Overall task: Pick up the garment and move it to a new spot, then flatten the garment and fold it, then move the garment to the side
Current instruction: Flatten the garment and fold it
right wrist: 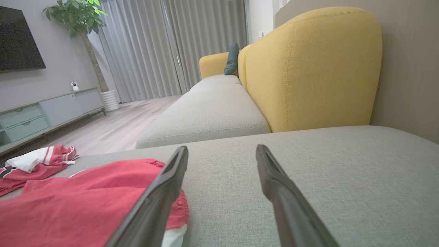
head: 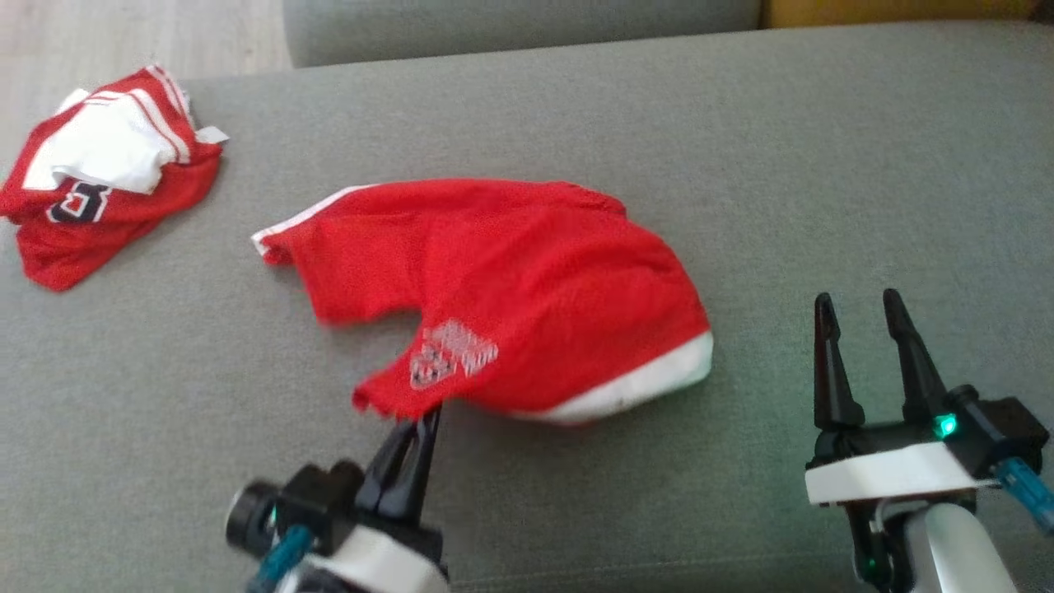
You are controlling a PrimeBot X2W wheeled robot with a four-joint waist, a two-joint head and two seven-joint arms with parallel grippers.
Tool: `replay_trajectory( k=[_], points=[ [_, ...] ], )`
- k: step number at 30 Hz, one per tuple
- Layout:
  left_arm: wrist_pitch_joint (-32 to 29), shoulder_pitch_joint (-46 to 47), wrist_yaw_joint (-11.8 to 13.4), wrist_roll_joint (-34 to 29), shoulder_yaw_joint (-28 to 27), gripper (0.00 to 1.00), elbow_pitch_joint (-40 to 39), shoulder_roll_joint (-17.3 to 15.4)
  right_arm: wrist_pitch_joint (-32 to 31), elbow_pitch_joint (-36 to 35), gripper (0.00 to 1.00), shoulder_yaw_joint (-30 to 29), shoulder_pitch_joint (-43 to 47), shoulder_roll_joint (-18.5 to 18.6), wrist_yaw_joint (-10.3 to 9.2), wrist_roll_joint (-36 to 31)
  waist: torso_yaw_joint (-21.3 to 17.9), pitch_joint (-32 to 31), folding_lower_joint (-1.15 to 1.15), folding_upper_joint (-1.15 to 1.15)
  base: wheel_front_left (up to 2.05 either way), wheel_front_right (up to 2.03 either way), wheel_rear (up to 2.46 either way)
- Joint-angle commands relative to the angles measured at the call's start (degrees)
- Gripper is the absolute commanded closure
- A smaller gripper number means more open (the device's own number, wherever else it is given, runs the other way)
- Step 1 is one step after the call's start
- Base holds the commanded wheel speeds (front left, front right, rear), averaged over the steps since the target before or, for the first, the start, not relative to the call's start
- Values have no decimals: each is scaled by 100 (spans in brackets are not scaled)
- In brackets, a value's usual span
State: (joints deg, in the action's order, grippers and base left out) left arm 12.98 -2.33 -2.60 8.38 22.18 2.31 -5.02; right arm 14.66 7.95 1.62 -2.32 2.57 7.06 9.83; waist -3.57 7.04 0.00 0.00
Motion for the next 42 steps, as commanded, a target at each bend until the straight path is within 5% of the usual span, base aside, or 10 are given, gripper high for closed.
replay_trajectory(
  k=[1,8,25,28,29,30,31,42],
  points=[
    [-124,-62,9,112,-147,100,-321,-66,34,-176,0,121,-63,31,43,-44,54,-48,0,0,0,0,0],
    [-551,-80,85,624,-477,100,-206,-73,34,-196,0,178,-117,31,43,-54,-79,102,0,0,0,0,0],
    [-699,2275,61,621,-912,99,2100,-404,34,-238,0,220,-466,31,43,-19,-615,859,0,0,0,0,0],
    [-589,2359,76,648,-942,64,2313,-408,34,-226,0,191,-490,31,43,-21,-592,875,0,0,0,0,0],
    [-543,2360,82,660,-948,43,2372,-401,34,-218,0,171,-495,31,43,-24,-569,869,0,0,0,0,0],
    [-491,2353,91,675,-956,5,2425,-389,34,-209,0,150,-498,31,43,-27,-539,857,0,0,0,0,0],
    [-425,2340,105,693,-969,0,2468,-373,34,-198,0,134,-500,31,43,-32,-506,842,0,0,0,0,0],
    [3,2158,172,814,-1028,0,2611,-290,34,-65,0,117,-471,31,43,-145,-91,676,0,0,0,0,0]
  ],
)
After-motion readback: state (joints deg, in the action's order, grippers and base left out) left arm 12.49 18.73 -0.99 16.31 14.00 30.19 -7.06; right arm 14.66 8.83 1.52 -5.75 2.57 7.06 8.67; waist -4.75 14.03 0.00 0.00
